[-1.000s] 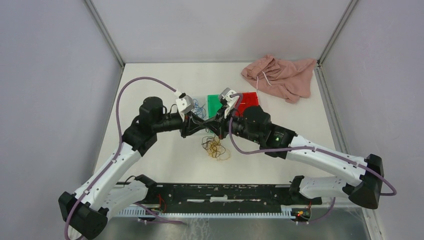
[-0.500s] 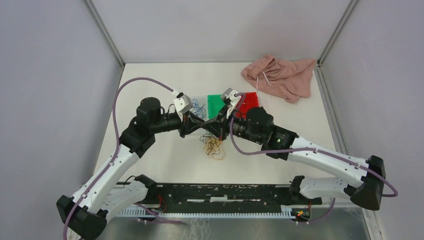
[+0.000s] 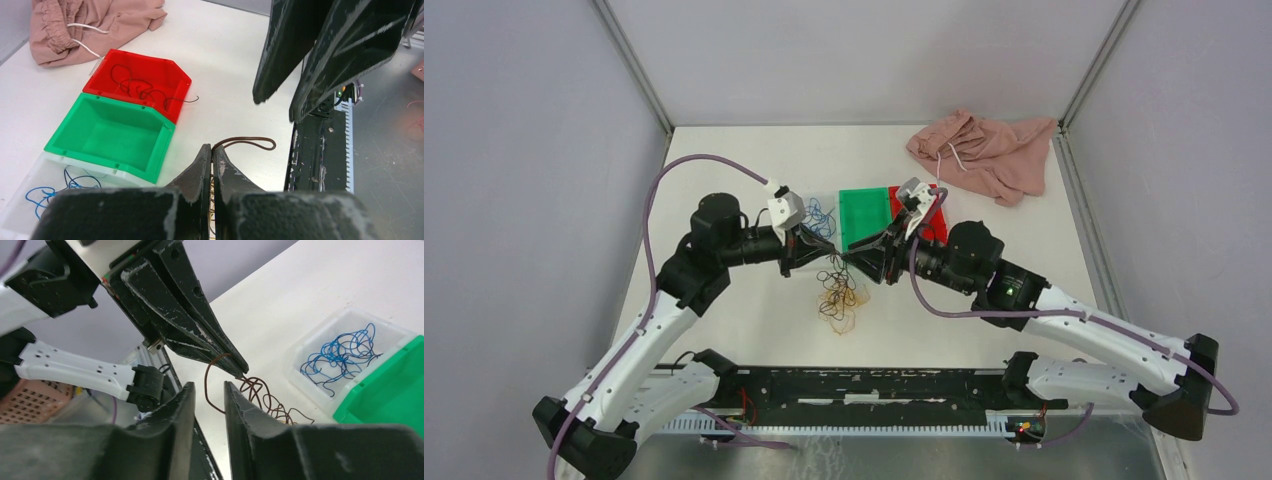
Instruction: Untangle the cables
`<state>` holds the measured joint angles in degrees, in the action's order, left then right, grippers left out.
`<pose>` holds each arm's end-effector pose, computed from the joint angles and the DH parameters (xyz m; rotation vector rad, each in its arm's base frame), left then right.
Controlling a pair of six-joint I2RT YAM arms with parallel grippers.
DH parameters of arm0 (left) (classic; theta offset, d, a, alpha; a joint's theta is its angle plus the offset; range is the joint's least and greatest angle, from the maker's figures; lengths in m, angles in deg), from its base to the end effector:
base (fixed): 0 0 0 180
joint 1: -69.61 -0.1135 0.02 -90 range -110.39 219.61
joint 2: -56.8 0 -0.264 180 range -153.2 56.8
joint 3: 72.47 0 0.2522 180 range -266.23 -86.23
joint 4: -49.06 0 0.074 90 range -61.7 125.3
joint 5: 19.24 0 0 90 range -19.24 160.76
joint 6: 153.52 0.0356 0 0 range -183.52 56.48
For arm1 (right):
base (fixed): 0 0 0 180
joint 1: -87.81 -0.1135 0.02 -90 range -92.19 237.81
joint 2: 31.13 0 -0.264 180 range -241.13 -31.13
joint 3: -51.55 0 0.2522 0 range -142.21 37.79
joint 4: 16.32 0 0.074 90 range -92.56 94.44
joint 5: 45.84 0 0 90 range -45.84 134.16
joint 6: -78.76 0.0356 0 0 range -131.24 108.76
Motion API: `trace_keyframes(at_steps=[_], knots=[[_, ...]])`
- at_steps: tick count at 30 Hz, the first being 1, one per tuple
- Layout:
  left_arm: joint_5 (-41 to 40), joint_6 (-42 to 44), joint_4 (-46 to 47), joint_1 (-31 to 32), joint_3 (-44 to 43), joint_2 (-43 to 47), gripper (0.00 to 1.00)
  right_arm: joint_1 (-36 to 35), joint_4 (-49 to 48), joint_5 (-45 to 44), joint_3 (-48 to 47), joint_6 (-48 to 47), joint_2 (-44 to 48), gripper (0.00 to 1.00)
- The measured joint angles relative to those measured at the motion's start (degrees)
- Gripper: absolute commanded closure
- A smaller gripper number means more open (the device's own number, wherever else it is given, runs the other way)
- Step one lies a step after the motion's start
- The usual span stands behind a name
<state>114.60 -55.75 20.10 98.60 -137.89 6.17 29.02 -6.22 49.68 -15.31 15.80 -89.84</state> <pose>0.1569 -0.1151 0.3576 1.0817 1.5008 -0.9514 0.1224 0.2087 0.3711 -0.5566 1.6595 1.2125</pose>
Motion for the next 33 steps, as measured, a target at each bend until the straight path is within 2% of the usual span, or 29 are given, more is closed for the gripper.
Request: trace_keyframes(at_steps=[1, 2, 10, 16, 23, 33], knots=[[0.2, 0.31, -0.44, 0.0, -0.22, 0.02, 0.97, 0.48, 0.2, 0.11, -0.02, -0.11, 0.59, 0.49], [0.31, 0.83, -1.05, 0.0, -0.48, 0.02, 0.97, 0.94, 0.37, 0.24, -0.04, 0.04, 1.14, 0.46], [2.91, 3.58, -3.15, 0.0, -2.32, 0.02, 0.97, 6.84, 1.62, 1.38, -0.94, 0.31, 2.6, 0.41], [4.66, 3.61, -3.5, 0.0, -3.19, 0.0, 0.97, 9.29, 0.44, 6.14, -1.09, 1.75, -3.58, 0.32], [4.85, 3.63, -4.42, -0.13, -3.32, -0.04, 0.97, 9.44, -0.68, 11.08, -1.44, 2.73, -10.38, 0.31], [6.01, 3.67, -4.85, -0.09, -5.95, -1.2, 0.97, 9.01, -6.82, 13.62, -1.44, 5.18, -14.62, 0.3]])
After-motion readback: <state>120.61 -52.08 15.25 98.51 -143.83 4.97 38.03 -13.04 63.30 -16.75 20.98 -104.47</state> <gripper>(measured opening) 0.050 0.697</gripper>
